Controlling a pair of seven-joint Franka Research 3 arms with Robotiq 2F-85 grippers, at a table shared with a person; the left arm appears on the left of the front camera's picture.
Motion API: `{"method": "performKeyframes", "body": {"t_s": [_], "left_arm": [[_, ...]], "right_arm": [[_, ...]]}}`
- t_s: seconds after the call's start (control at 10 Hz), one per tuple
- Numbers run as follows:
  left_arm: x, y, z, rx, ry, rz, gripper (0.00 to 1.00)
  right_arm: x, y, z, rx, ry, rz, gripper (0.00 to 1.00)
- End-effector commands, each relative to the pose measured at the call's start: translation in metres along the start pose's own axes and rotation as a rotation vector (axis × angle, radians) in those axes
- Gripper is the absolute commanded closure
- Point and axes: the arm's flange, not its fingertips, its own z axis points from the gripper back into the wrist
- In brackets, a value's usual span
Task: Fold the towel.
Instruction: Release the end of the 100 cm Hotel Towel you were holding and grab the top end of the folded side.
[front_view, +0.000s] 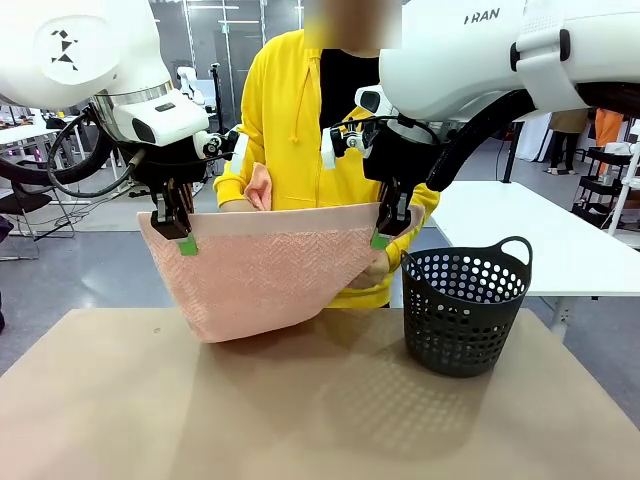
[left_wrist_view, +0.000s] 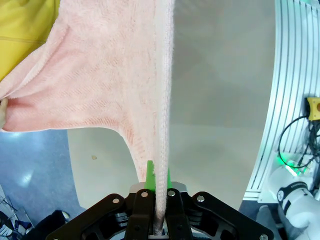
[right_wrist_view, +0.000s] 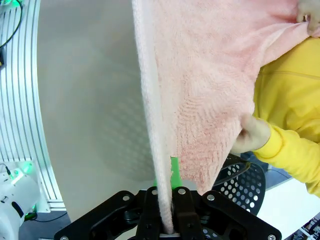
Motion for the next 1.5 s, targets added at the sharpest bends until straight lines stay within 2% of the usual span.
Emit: {"method": "performKeyframes", "body": {"t_s": [0.0,1.4], "left_arm": [[-0.0015,0.0010,-0.0001,0.000,0.000,-0.005,1.00],[-0.0015,0.0010,-0.0001,0.000,0.000,-0.005,1.00]], "right_arm": [[-0.0004,-0.0002,0.0000,-0.002,0.002,0.001,1.00],[-0.0004,-0.0002,0.0000,-0.002,0.002,0.001,1.00]]}}
